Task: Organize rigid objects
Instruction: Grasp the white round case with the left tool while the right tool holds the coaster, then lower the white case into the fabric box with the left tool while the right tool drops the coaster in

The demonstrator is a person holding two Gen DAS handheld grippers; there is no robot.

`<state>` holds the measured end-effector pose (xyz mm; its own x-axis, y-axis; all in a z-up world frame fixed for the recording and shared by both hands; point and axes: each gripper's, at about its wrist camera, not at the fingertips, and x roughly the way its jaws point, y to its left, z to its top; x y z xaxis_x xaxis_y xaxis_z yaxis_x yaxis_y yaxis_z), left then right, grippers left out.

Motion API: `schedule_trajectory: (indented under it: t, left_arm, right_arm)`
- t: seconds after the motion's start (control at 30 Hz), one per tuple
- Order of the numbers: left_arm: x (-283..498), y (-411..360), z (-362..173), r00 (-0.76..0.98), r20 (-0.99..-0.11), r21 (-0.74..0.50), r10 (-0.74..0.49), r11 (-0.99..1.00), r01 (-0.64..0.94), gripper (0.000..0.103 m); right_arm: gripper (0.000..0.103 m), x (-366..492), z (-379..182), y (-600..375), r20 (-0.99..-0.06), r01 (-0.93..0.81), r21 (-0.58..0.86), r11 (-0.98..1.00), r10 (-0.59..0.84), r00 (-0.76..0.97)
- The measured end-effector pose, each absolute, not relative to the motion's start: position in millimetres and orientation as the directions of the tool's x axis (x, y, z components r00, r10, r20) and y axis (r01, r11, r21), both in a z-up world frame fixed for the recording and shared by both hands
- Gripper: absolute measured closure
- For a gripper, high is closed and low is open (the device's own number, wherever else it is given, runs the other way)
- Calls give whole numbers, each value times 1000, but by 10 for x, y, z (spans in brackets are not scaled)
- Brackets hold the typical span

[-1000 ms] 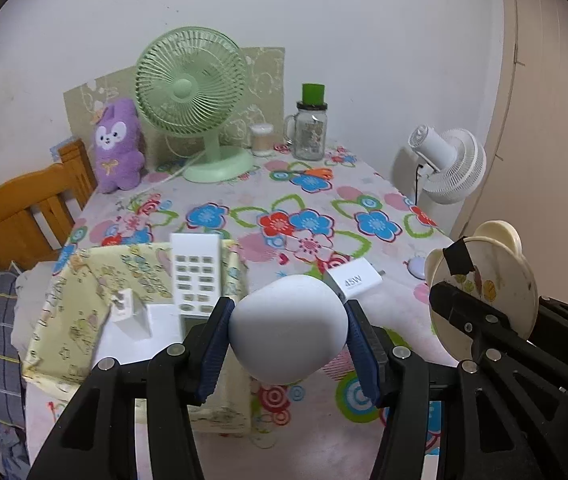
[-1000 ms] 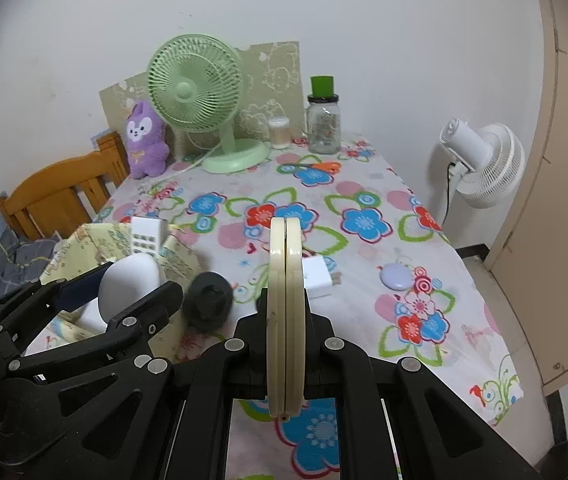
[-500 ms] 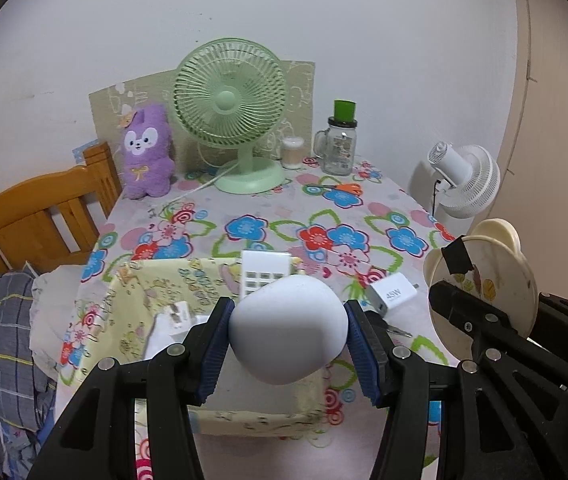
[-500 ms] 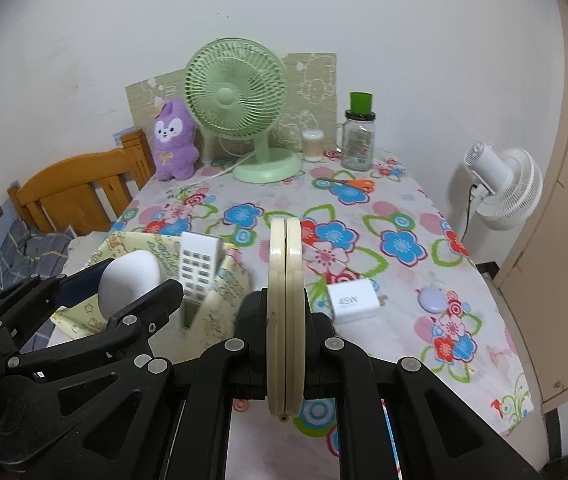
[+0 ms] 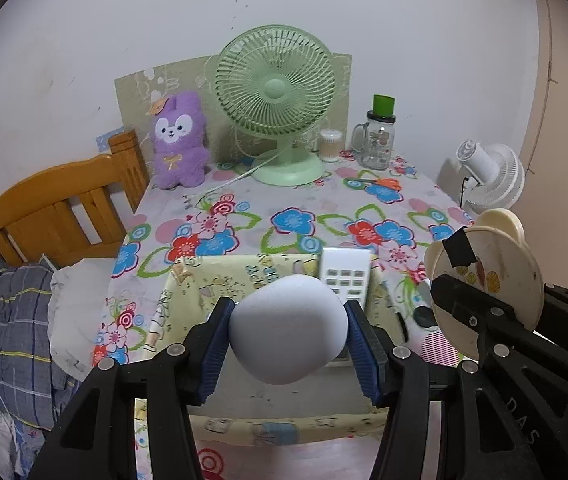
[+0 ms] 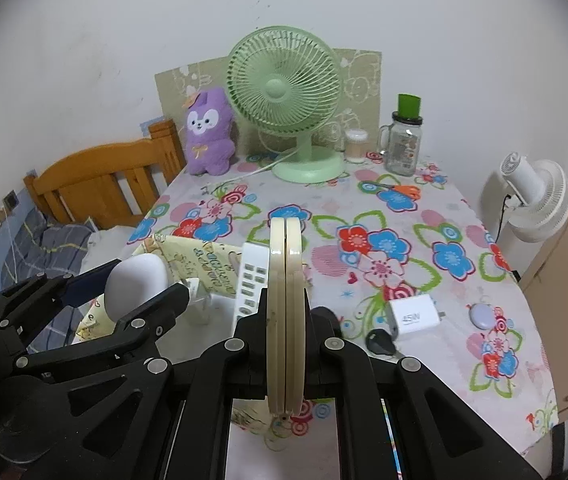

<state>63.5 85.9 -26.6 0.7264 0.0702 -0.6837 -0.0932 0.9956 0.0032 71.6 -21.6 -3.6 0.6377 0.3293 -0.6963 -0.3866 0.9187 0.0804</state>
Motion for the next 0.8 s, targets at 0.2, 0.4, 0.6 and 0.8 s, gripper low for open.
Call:
schedule_trajectory:
  t: [0.2, 0.4, 0.6, 0.8]
  left_arm:
    - [694, 1011, -357, 714, -696, 1, 71, 995, -98, 46]
    - [762, 1178, -468, 698, -713, -16, 67, 994, -111, 46]
    - [836, 1316, -600, 672, -737, -12, 76, 992, -124, 46]
    - [893, 1436, -728, 645, -759, -4, 86, 991, -137, 46]
  right_arm:
    - [92, 810, -118, -57, -714, -393, 77, 916, 326, 620]
    - [92, 903, -221, 105, -736, -404, 70, 912, 321, 596]
    - [92, 994, -348, 272, -757, -420, 81, 904, 330, 564]
    - [91, 1055, -478, 403, -778, -446, 107, 889, 354, 519]
